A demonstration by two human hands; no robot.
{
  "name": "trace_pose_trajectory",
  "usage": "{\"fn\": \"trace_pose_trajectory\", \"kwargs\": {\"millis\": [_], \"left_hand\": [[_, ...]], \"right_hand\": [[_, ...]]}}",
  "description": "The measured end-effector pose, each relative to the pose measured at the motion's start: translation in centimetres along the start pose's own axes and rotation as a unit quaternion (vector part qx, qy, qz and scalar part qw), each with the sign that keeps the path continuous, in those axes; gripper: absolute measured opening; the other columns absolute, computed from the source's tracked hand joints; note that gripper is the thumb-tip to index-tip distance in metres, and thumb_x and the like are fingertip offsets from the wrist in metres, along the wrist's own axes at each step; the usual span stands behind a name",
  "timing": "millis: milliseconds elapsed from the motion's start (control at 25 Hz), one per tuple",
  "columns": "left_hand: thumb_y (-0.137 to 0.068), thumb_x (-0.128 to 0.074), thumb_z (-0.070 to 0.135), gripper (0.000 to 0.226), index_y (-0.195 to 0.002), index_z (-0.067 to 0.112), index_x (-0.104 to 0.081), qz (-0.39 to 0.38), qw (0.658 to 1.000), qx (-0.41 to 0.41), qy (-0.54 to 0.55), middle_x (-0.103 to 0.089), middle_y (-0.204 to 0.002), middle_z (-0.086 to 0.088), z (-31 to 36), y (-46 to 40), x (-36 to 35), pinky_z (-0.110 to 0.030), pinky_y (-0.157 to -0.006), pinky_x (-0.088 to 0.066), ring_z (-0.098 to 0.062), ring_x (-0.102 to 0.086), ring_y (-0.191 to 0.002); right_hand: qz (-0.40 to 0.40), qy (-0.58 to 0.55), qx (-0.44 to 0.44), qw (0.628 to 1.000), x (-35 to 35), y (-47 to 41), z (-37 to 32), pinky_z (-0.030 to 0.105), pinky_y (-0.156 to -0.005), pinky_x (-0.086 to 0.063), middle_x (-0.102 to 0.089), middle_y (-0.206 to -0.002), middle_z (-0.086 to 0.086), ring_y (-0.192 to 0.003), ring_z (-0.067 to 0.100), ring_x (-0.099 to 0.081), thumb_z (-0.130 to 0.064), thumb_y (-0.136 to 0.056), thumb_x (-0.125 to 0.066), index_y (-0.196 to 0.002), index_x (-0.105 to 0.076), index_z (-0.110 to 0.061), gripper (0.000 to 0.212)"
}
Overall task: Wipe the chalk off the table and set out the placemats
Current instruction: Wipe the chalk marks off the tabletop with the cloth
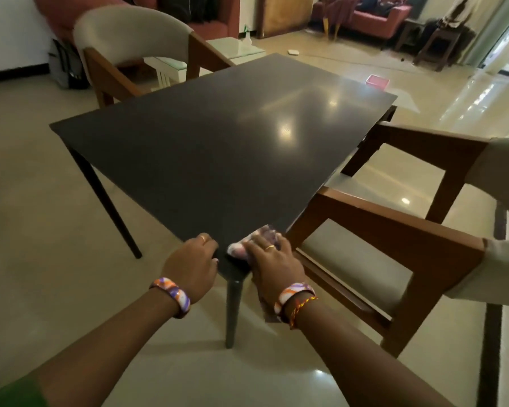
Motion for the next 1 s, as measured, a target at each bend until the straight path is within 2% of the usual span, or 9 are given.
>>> {"fn": "trace_pose_trajectory", "kwargs": {"millis": [80,160,320,440,560,760,840,1000], "left_hand": [[-0.090,-0.051,0.018,0.020,-0.104,0.009,-0.062,0.019,0.999,0.049,-0.006,-0.058,-0.107,-0.007,1.7,-0.8,-0.1,-0.030,-0.078,-0.047,-0.021,-0.055,-0.094],[-0.090,-0.050,0.016,0.018,-0.100,0.009,-0.064,0.030,0.998,0.060,0.014,-0.060,-0.102,-0.006,6.0,-2.2,-1.0,-0.030,-0.078,-0.046,-0.021,-0.056,-0.094],[-0.093,-0.050,0.021,0.030,-0.122,0.015,-0.056,-0.021,0.995,0.025,0.092,-0.057,-0.120,-0.003,19.0,-5.4,-4.2,-0.024,-0.088,-0.042,-0.016,-0.055,-0.107],[-0.092,-0.053,0.027,0.035,-0.127,0.020,-0.050,-0.046,0.993,-0.010,0.109,-0.056,-0.122,-0.001,27.5,-6.5,-6.4,-0.019,-0.086,-0.041,-0.011,-0.054,-0.102],[-0.093,-0.051,0.029,0.038,-0.130,0.022,-0.048,-0.039,0.995,-0.004,0.094,-0.054,-0.127,0.001,31.5,-8.0,-6.7,-0.021,-0.090,-0.043,-0.012,-0.053,-0.109],[-0.096,-0.044,0.032,0.036,-0.129,0.019,-0.050,-0.019,0.998,0.014,0.057,-0.057,-0.122,-0.001,35.3,-12.4,-5.0,-0.018,-0.081,-0.042,-0.013,-0.055,-0.103],[-0.097,-0.042,0.035,0.038,-0.131,0.020,-0.049,-0.026,0.998,0.018,0.047,-0.057,-0.124,-0.002,37.2,-15.0,-4.9,-0.016,-0.078,-0.041,-0.014,-0.056,-0.104],[-0.097,-0.041,0.036,0.040,-0.134,0.020,-0.046,-0.070,0.997,0.007,0.043,-0.054,-0.129,-0.003,42.4,-20.3,-6.0,-0.020,-0.085,-0.045,-0.017,-0.055,-0.109]], "right_hand": [[-0.025,0.029,0.085,0.996,1.5,2.0,1.8,0.036,-0.089,-0.047,-0.037,-0.148,-0.006,-0.137,0.028,-0.027,-0.029,-0.099,-0.045,-0.139,-0.040,-0.034,0.040],[-0.041,0.049,0.129,0.990,4.2,4.3,5.6,0.033,-0.083,-0.046,-0.041,-0.146,-0.007,-0.137,0.025,-0.027,-0.030,-0.100,-0.042,-0.138,-0.042,-0.034,0.039],[0.007,0.146,0.195,0.970,12.3,7.6,14.4,0.031,-0.082,-0.047,-0.036,-0.149,-0.006,-0.141,0.029,-0.019,-0.028,-0.098,-0.045,-0.139,-0.041,-0.033,0.042],[-0.003,0.251,0.197,0.948,16.7,7.6,20.8,0.031,-0.094,-0.044,-0.032,-0.151,-0.001,-0.141,0.027,-0.020,-0.027,-0.100,-0.043,-0.142,-0.036,-0.030,0.043],[-0.026,0.343,0.199,0.918,18.3,6.3,25.7,0.034,-0.088,-0.049,-0.032,-0.151,0.006,-0.142,0.034,-0.017,-0.023,-0.099,-0.045,-0.144,-0.032,-0.024,0.047],[-0.096,0.332,0.205,0.916,17.8,5.1,31.4,0.034,-0.088,-0.046,-0.028,-0.153,0.004,-0.142,0.034,-0.013,-0.025,-0.100,-0.043,-0.144,-0.034,-0.027,0.045],[-0.097,0.338,0.215,0.911,18.4,4.2,33.5,0.036,-0.089,-0.046,-0.027,-0.153,0.005,-0.142,0.035,-0.013,-0.022,-0.099,-0.044,-0.144,-0.034,-0.027,0.047],[-0.101,0.355,0.209,0.905,20.3,2.1,39.6,0.037,-0.088,-0.049,-0.034,-0.149,0.007,-0.142,0.036,-0.015,-0.022,-0.097,-0.049,-0.142,-0.038,-0.024,0.046]]}}
Point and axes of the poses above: each hand's wrist, its own y-axis away from the middle knuckle, its own x-axis out of the back of the hand, z = x × y, the point moved 9 cm from there along -y, towards the middle knuckle
